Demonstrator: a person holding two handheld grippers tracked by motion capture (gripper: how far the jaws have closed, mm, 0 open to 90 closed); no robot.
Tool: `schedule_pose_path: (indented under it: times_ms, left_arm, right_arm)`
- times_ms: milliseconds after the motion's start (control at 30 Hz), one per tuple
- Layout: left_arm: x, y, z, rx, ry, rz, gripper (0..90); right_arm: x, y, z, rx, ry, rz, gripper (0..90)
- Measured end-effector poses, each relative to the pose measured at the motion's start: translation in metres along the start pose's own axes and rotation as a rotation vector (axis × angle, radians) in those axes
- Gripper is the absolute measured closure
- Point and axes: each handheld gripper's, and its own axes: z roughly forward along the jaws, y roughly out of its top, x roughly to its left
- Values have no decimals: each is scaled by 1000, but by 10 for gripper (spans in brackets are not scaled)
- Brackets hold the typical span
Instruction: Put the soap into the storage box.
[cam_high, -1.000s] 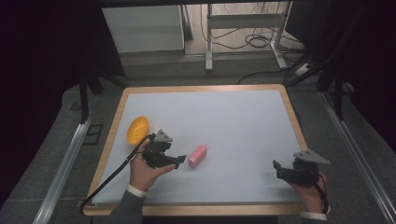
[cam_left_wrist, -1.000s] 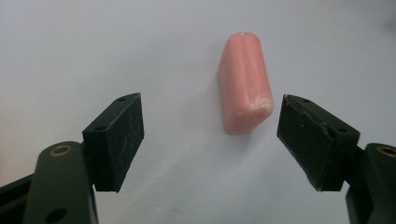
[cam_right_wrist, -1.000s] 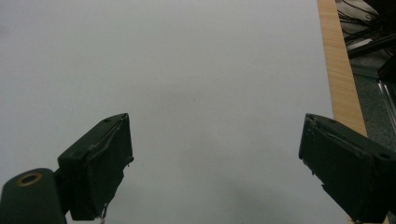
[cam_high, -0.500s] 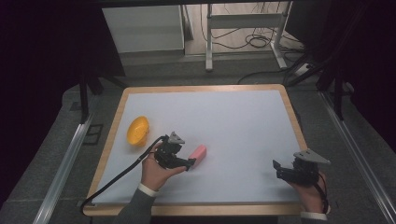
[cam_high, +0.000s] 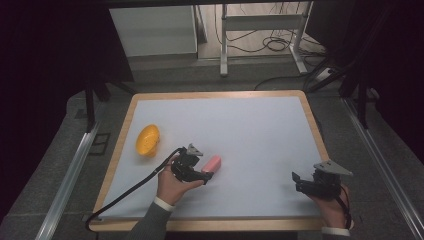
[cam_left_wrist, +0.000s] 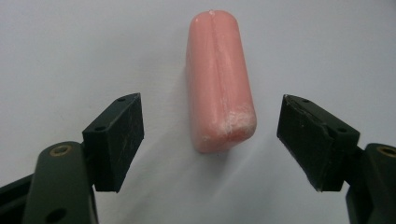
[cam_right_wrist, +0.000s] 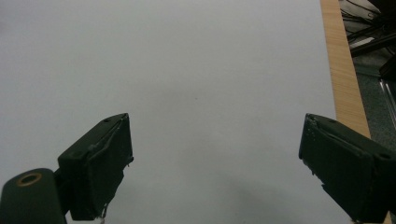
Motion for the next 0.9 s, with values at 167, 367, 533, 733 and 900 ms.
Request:
schedule_pose_path:
  times_ms: [167, 367, 533, 733, 900]
  left_arm:
    - [0, 0, 7, 0, 8, -4, 235]
    - [1, 0, 16, 0, 15, -12, 235]
    - [-3, 4, 22, -1, 40, 2, 236]
    - [-2, 6, 32, 5, 52, -2, 282]
    - [-2, 6, 34, -4, 38, -4, 421]
  right_arm:
    - [1, 0, 0, 3, -2, -4, 95]
    - [3, 1, 0, 4, -3, -9, 95]
    - [3, -1, 2, 11, -5, -14, 95]
    - [2, -1, 1, 8, -8, -10, 95]
    - [0, -1, 1, 10, -11, -5, 96]
